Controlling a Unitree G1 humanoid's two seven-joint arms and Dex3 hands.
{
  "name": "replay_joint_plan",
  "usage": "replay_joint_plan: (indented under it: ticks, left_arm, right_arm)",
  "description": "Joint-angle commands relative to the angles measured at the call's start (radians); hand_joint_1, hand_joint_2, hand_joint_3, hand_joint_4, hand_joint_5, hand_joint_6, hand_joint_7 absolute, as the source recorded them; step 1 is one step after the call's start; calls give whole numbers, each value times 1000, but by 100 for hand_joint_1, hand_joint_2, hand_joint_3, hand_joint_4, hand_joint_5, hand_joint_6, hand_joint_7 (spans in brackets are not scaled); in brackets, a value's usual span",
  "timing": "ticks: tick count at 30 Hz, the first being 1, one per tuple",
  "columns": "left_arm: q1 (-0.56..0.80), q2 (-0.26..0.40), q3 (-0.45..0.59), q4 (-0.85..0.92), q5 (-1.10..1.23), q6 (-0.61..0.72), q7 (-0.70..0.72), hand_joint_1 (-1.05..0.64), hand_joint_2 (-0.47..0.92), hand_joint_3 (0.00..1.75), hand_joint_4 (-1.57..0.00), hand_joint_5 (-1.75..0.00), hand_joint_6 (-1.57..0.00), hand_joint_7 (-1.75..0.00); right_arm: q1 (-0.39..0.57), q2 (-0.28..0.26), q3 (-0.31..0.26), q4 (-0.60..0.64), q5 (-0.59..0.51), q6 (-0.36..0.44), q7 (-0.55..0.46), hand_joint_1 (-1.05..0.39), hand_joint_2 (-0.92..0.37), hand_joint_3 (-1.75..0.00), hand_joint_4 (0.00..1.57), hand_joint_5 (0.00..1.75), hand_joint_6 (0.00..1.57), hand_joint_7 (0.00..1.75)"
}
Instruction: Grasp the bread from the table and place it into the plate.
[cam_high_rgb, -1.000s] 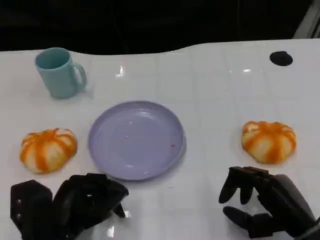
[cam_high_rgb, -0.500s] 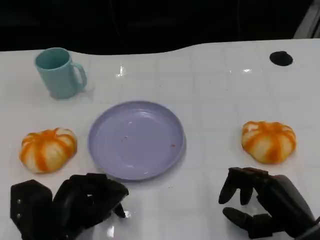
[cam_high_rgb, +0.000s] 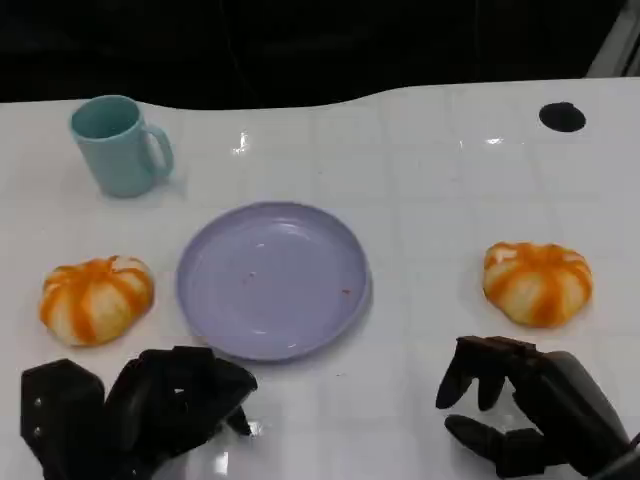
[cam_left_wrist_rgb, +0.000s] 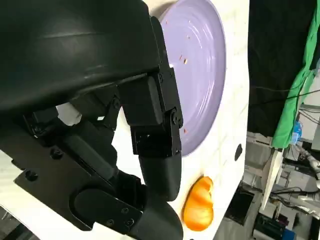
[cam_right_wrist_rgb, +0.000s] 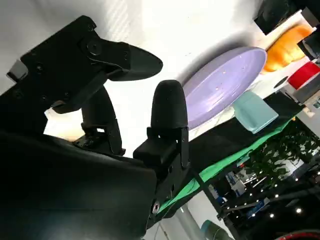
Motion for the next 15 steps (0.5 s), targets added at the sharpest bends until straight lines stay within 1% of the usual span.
replay_joint_plan:
  ticks: [1,2,5,8,9,12,14,15]
  left_arm:
    - [9,12,8,5,-4,6,0,-105,59,28,-90,-149,-156,-30]
    - [13,11,8,1,-3,6,0,-105,59,28,-90,-150,-156,-30]
    - [25,8,5,-11,-3,7,3,-105,59,28,-91,-150,-156,-30]
    - [34,6,4,-20,-5,11,2,-104,59,28,-90,-149,-156,-30]
    - [35,6,4,-23,-4,14,4,-105,58,28,-90,-149,-156,-30]
    - [39,6,4,-31,-4,19,5,-105,58,28,-91,-149,-156,-30]
    - [39,8,5,-28,-4,11,0,-105,58,28,-91,-149,-157,-30]
    - [38,9,6,-24,-3,4,-3,-105,58,29,-91,-150,-156,-30]
  right_arm:
    - [-2,-11,-19,-24,3,11,-16,-32,-52,-85,62,142,66,102]
    - [1,-11,-21,-31,0,11,-19,-33,-56,-79,61,131,66,92]
    - [7,-18,-29,-53,3,13,-15,-34,-65,-63,59,111,63,75]
    - [15,-30,-37,-91,-22,36,-17,-38,-82,-31,52,94,59,58]
    - [19,-34,-38,-107,-29,46,-14,-39,-88,-19,48,81,57,47]
    - [31,-52,-40,-169,-71,77,-16,-43,-92,-8,39,54,52,23]
    - [37,-65,-40,-211,-102,106,-15,-44,-92,-7,33,45,47,16]
    - [39,-71,-41,-233,-113,121,-10,-46,-92,-6,27,40,43,12]
